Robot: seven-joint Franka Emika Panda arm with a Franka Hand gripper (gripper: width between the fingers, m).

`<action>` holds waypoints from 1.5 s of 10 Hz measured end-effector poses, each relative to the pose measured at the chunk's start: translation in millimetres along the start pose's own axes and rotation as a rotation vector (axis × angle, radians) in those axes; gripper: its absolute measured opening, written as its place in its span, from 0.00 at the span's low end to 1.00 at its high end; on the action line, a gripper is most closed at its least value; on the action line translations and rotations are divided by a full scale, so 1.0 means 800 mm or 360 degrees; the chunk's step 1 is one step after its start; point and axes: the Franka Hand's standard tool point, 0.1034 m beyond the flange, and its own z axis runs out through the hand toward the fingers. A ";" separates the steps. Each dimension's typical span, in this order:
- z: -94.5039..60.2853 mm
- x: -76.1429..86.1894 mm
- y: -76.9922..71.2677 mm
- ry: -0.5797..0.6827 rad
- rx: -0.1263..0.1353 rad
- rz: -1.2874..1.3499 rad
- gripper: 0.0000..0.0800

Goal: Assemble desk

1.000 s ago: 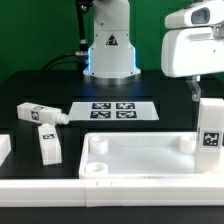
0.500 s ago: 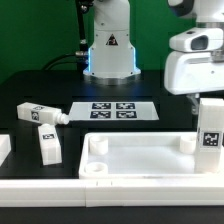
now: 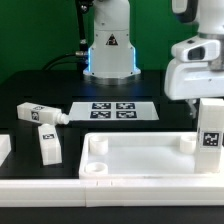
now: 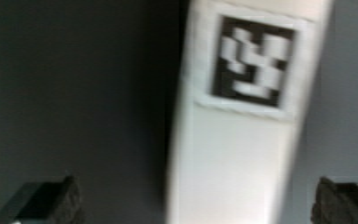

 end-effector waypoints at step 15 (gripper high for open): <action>-0.007 -0.003 0.009 -0.0006 -0.0057 -0.1382 0.35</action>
Offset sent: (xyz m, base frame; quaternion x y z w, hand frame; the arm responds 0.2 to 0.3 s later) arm -0.0009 0.0074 -0.0265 -0.0672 0.0511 -0.0317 0.9959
